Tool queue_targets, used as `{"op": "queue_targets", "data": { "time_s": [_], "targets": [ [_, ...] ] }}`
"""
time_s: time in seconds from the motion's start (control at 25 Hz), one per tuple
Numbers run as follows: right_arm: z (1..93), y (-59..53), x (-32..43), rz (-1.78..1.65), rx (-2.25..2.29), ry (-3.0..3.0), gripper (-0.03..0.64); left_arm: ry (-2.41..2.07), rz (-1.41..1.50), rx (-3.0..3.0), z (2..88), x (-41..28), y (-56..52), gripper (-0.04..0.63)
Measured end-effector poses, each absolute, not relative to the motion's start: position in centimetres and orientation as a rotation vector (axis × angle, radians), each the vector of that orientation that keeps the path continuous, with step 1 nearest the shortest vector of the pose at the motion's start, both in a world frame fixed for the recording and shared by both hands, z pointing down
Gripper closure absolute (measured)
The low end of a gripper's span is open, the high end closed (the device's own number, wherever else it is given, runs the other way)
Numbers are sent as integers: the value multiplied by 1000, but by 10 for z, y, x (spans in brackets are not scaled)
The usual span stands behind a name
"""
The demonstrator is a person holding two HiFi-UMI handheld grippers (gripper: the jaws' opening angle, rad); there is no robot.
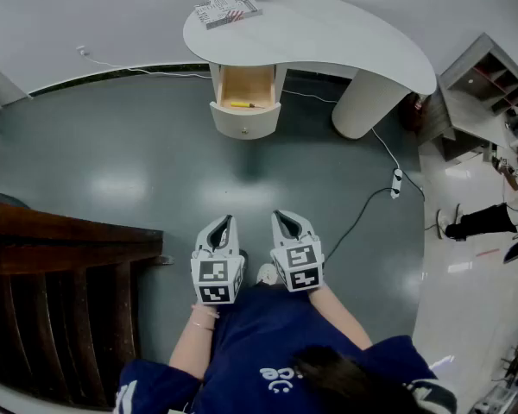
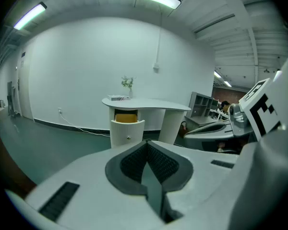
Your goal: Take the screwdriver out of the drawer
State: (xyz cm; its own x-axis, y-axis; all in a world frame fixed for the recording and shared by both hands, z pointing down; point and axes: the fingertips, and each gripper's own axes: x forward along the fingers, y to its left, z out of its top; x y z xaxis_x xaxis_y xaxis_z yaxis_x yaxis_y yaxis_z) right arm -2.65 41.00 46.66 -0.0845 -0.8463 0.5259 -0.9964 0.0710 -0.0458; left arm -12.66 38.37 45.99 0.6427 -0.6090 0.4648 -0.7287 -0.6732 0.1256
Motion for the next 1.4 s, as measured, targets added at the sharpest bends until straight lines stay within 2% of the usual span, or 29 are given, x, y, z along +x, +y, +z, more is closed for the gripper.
{"op": "queue_targets", "data": {
  "time_s": [0.6,1.04,1.4],
  "targets": [
    [483,346,3,718,1988,-1875,609,-989,535,2539,472,-123,290,591],
    [484,284,-3,727,2104,-1838,609,-866,518,2585,473,-126,226,591],
    [497,252,6,819,2034,-1897,609,-905,544,2580,477,-113,200,591]
  ]
}}
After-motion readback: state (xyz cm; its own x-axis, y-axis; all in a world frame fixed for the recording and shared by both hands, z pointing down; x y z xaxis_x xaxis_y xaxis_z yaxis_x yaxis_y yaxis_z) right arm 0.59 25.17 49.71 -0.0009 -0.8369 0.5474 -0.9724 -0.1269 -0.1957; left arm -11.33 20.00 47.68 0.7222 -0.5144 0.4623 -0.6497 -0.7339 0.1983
